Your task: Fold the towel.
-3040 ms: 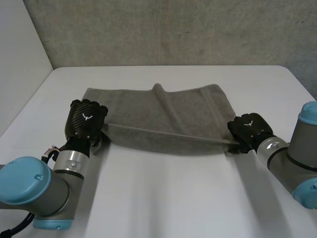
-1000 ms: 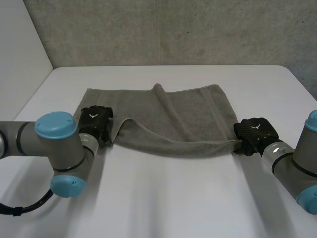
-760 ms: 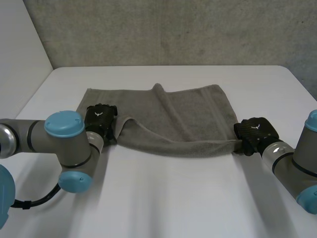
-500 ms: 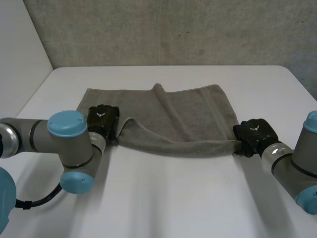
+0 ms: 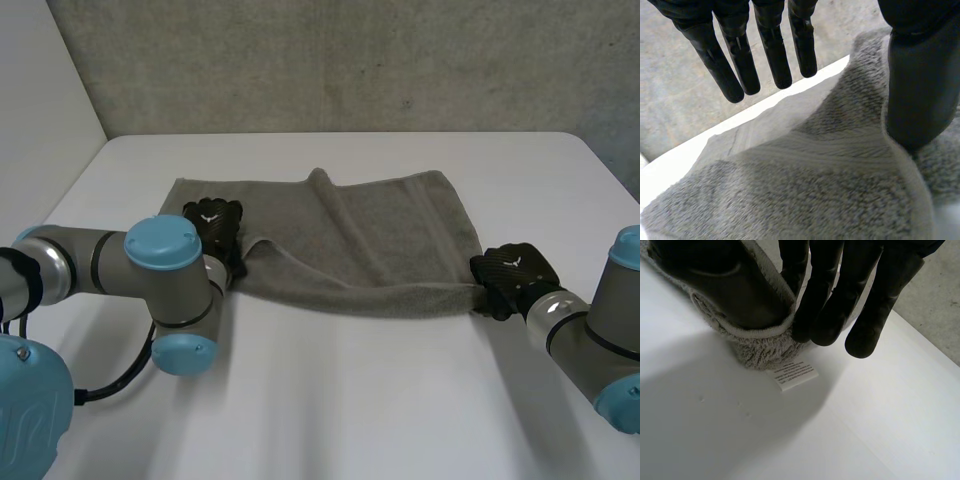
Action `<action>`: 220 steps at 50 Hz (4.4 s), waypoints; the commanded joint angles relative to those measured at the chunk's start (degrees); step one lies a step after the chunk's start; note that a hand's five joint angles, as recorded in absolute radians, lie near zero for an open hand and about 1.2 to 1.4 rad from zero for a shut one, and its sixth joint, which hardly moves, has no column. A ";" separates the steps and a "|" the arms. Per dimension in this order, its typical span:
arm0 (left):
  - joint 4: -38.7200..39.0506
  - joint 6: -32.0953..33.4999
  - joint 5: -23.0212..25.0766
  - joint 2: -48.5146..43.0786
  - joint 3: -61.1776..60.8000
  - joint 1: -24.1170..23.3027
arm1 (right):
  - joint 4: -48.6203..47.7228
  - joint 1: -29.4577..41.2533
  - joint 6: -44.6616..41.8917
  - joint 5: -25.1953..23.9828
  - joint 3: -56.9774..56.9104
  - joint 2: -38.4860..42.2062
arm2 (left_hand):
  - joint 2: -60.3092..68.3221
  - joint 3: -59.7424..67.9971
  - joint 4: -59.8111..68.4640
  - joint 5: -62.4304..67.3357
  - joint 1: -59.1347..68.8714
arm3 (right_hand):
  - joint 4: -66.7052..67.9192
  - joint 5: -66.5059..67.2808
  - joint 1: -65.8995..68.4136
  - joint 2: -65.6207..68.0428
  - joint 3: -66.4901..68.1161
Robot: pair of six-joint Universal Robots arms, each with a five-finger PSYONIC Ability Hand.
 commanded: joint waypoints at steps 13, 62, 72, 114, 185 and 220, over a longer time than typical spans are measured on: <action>1.06 5.76 -6.94 4.21 -3.83 1.49 | 0.02 0.12 -0.85 0.39 0.06 0.15 | 16.79 17.05 17.18 6.74 17.02 | 3.06 2.30 3.68 3.12 3.41; -7.99 17.53 13.45 43.01 -21.68 10.10 | 38.61 -0.59 -15.07 -5.34 -32.37 -17.54 | 43.92 44.18 44.31 33.87 44.15 | 3.06 2.30 3.68 3.12 3.41; -6.59 27.80 13.18 25.94 -7.83 10.63 | 24.28 4.43 -22.82 3.20 -40.99 -2.48 | 43.92 44.18 44.31 33.87 44.15 | 3.06 2.30 3.68 3.12 3.41; 25.76 16.92 21.88 21.97 -37.76 14.23 | 1.43 1.18 -19.83 -8.58 -1.89 -1.17 | 43.92 44.18 44.31 33.87 44.15 | 3.06 2.30 3.68 3.12 3.41; 30.16 29.67 23.20 37.35 -50.15 17.40 | 12.65 -5.84 -11.29 -3.04 -2.23 -18.02 | 43.92 44.18 44.31 33.87 44.15 | 3.06 2.30 3.68 3.12 3.41; 19.17 29.67 36.21 28.87 -40.96 21.09 | 26.13 -5.61 -30.38 -3.59 -26.36 0.64 | 43.92 44.18 44.31 33.87 44.15 | 3.06 2.30 3.68 3.12 3.41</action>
